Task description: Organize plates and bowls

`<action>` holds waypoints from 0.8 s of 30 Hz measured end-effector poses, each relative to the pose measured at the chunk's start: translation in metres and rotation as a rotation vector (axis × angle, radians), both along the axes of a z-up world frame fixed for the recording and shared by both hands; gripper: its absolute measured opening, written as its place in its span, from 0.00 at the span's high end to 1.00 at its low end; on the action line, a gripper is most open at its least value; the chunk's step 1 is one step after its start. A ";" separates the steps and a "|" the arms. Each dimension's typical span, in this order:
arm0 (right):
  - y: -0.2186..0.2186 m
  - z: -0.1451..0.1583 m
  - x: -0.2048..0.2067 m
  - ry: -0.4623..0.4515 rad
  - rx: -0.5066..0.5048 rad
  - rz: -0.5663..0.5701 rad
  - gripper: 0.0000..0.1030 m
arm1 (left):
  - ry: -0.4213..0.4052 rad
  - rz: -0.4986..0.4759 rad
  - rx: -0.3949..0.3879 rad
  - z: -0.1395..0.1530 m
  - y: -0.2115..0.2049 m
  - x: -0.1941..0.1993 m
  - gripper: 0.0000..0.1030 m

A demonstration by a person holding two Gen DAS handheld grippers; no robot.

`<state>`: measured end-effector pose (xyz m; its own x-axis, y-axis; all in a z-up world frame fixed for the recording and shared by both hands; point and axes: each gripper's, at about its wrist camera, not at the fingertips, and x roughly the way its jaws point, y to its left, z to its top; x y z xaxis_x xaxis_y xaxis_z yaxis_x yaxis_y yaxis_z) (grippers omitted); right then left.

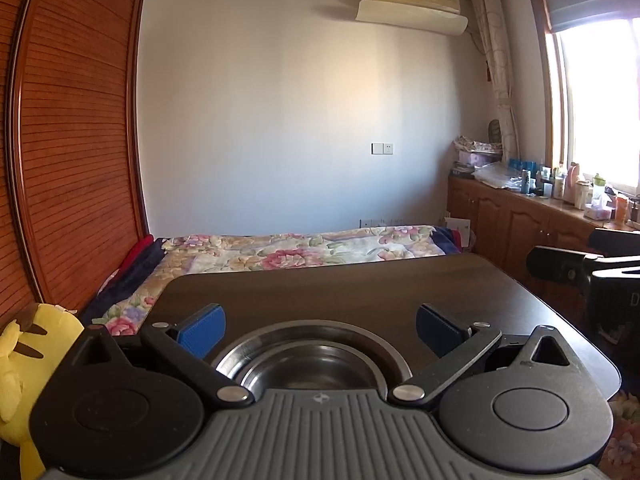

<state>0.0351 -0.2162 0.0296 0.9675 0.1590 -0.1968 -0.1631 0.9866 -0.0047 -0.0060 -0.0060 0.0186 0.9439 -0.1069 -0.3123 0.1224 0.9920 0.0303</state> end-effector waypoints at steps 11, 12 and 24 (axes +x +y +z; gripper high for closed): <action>-0.010 -0.011 -0.006 0.014 0.011 -0.043 0.00 | 0.031 0.026 0.003 -0.010 -0.004 -0.012 0.00; -0.009 -0.011 -0.007 0.015 0.012 -0.046 0.00 | 0.033 0.031 0.002 -0.011 -0.003 -0.012 0.00; -0.007 -0.032 -0.011 0.041 0.008 -0.065 0.00 | 0.069 0.059 0.006 -0.030 0.006 -0.011 0.00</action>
<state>0.0240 -0.2229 -0.0029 0.9670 0.0977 -0.2351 -0.0985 0.9951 0.0082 -0.0170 -0.0002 -0.0112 0.9247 -0.0496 -0.3774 0.0655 0.9974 0.0294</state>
